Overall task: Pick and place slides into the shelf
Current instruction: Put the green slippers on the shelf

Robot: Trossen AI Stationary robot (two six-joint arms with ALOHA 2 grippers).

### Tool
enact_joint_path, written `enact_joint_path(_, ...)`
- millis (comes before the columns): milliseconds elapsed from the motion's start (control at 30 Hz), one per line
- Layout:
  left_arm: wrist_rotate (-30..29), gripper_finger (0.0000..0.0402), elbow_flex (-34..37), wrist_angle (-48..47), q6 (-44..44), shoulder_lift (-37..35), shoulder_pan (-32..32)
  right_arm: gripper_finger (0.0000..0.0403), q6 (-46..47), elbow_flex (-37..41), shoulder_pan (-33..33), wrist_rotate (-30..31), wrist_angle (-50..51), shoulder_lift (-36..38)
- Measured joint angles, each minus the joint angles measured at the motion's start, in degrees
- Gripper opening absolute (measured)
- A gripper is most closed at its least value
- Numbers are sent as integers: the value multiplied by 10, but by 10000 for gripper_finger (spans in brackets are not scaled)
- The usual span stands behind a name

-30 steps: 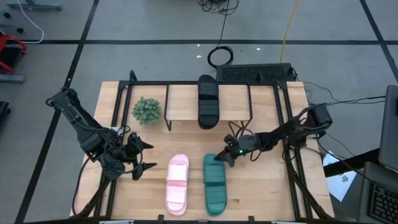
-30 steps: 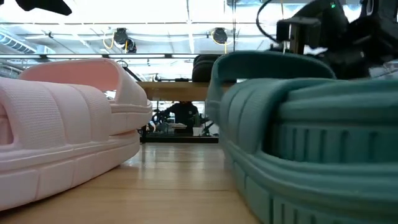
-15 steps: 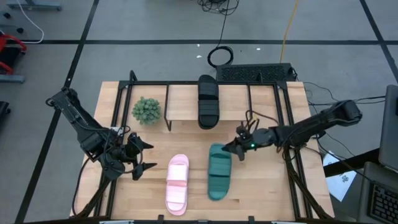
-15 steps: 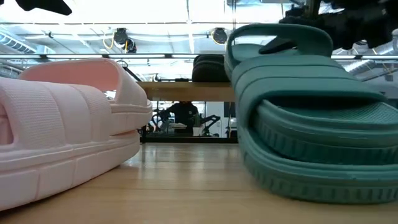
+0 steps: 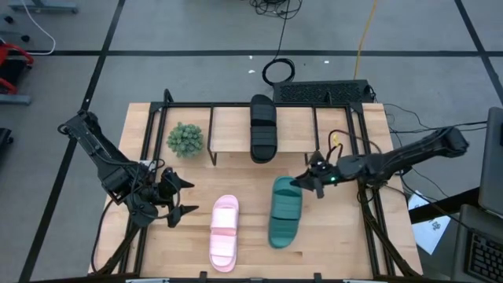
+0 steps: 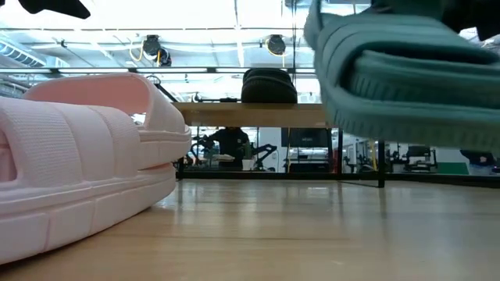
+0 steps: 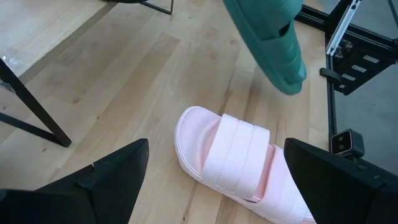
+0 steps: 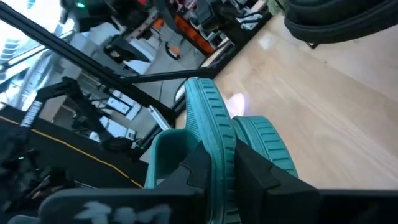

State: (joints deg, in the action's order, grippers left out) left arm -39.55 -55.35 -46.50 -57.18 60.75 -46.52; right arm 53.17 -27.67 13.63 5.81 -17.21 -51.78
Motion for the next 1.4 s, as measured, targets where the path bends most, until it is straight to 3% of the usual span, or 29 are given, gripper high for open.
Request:
enact_joint_path(200, -1, 376, 0, 1, -2, 0, 0, 31, -3, -6, -9, 4, 65, 100)
enact_joint_path(400, -6, 376, 0, 1, -11, 0, 0, 31, -62, -146, -37, 5, 310, 170)
enact_joint_path(800, -12, 376, 0, 1, -10, 0, 18, 31, -238, -469, -162, 3, 600, 84)
enact_joint_path(933, -2, 376, 0, 1, -4, 0, 30, 31, -296, -529, -225, -52, 608, 35)
enact_joint_path(1067, 16, 376, 0, 1, -4, 0, 38, 31, -329, -571, -308, -148, 616, -20)
enact_joint_path(1267, 21, 376, 0, 1, -4, 0, 38, 31, -344, -586, -458, -304, 632, -90)
enact_joint_path(1400, 21, 376, 0, 1, -4, 0, 38, 31, -354, -587, -545, -372, 627, -126)
